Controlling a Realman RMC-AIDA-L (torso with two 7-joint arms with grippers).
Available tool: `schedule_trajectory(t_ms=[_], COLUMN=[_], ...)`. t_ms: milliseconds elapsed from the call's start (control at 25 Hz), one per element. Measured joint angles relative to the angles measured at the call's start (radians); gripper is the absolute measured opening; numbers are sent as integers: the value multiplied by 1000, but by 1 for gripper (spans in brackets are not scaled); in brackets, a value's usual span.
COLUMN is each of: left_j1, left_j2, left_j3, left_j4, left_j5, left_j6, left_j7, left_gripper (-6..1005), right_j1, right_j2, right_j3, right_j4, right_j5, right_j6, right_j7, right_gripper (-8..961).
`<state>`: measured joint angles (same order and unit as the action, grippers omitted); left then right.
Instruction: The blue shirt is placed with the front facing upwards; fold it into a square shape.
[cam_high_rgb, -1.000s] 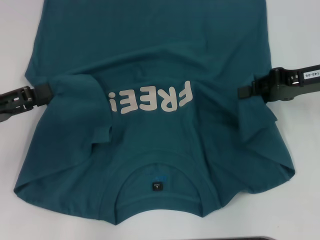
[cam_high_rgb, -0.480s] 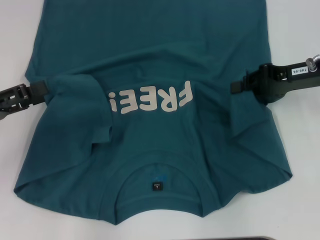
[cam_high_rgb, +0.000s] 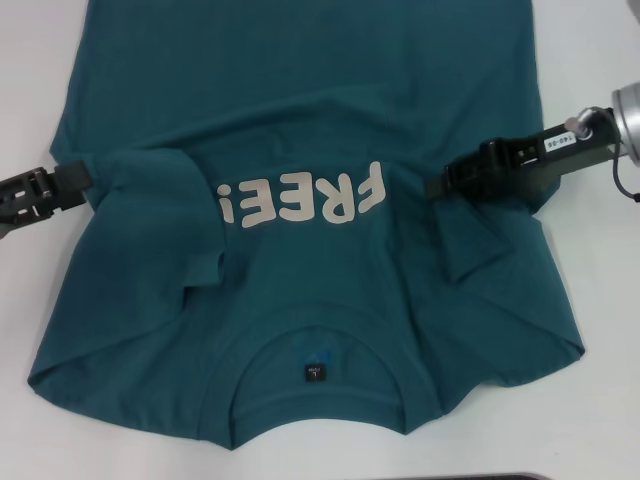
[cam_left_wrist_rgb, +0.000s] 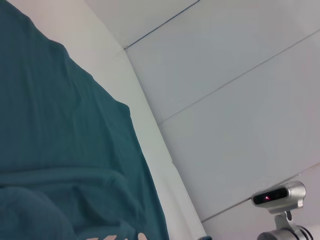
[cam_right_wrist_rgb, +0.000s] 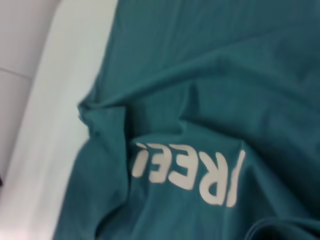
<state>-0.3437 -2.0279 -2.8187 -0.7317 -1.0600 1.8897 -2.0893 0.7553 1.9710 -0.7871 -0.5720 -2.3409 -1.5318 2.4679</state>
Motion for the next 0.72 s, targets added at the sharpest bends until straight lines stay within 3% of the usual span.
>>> schedule_trajectory(t_ms=[240, 360, 720], left_j1=[3, 4, 5], left_j2=[0, 0, 0], left_j3=[-5, -13, -15], left_j4=[0, 0, 0], left_j5=[0, 0, 0], left_j6=[0, 0, -3], left_j7=[0, 1, -1], left_gripper=[842, 843, 842], right_j1=[46, 64, 56], right_j2=[-2, -7, 0], right_j3=[-8, -17, -18], right_j4=[-17, -54, -223], right_j5=[-67, -104, -117], right_j6=[3, -13, -74], right_j7=[8, 8, -24], right_gripper=[440, 687, 789])
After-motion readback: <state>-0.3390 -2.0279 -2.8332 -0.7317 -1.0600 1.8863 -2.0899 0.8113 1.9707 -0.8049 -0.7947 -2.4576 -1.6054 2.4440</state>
